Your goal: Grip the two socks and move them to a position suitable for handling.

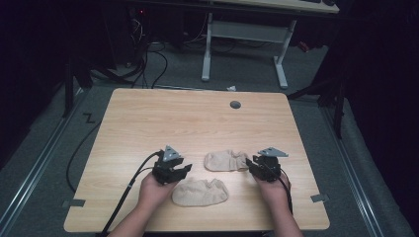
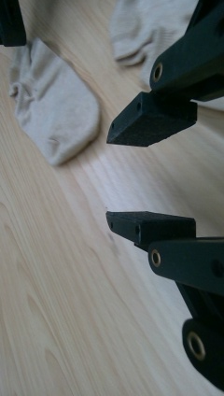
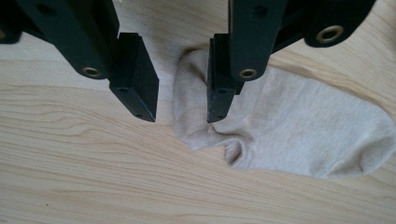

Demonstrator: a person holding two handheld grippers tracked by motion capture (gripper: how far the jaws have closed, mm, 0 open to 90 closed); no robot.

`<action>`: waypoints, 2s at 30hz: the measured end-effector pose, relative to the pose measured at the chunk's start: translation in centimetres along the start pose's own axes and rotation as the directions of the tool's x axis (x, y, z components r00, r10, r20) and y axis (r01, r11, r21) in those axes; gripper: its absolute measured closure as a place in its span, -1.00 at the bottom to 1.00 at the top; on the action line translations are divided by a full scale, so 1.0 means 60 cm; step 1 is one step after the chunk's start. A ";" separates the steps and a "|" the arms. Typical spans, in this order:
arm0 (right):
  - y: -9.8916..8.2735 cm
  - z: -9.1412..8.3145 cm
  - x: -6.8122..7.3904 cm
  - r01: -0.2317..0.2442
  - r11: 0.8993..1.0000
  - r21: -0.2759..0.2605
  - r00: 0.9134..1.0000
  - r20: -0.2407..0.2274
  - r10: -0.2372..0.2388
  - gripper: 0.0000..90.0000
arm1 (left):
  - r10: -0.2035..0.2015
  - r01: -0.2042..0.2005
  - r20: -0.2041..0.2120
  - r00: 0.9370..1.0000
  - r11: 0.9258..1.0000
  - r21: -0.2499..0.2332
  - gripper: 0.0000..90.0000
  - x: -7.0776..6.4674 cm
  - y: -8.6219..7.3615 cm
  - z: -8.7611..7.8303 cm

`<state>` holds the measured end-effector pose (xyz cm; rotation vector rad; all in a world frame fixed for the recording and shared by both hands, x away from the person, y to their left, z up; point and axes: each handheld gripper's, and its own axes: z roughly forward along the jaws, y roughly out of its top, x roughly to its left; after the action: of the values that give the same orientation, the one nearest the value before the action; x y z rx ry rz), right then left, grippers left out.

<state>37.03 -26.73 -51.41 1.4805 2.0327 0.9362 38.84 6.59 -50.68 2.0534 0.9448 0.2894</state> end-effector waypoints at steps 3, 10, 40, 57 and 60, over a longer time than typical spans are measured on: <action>0.000 0.000 -0.007 -0.018 1.000 -0.005 1.000 0.004 0.018 0.42 | 0.006 -0.006 0.010 1.000 1.000 0.009 0.22 -0.003 0.015 0.024; -0.001 0.010 -0.011 -0.030 0.999 0.016 0.999 -0.014 0.030 0.48 | 0.010 -0.012 0.049 0.999 0.999 0.044 0.27 -0.024 0.038 0.069; 0.011 0.000 0.025 0.063 0.996 -0.057 0.998 -0.024 -0.065 0.92 | 0.029 -0.029 -0.053 0.998 1.000 0.000 0.97 -0.030 0.047 0.054; 0.025 -0.018 0.076 0.126 0.986 -0.105 0.989 -0.067 -0.133 0.92 | 0.014 -0.017 -0.069 0.998 0.999 -0.039 0.97 -0.011 0.035 -0.004; 0.025 -0.027 0.084 0.133 0.984 -0.118 0.988 -0.064 -0.141 0.92 | 0.014 -0.018 -0.073 0.997 0.999 -0.051 0.97 -0.008 0.031 -0.012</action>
<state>35.27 -22.10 -49.07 1.2473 2.0668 1.0431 39.11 6.01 -48.70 2.0155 0.9555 0.3959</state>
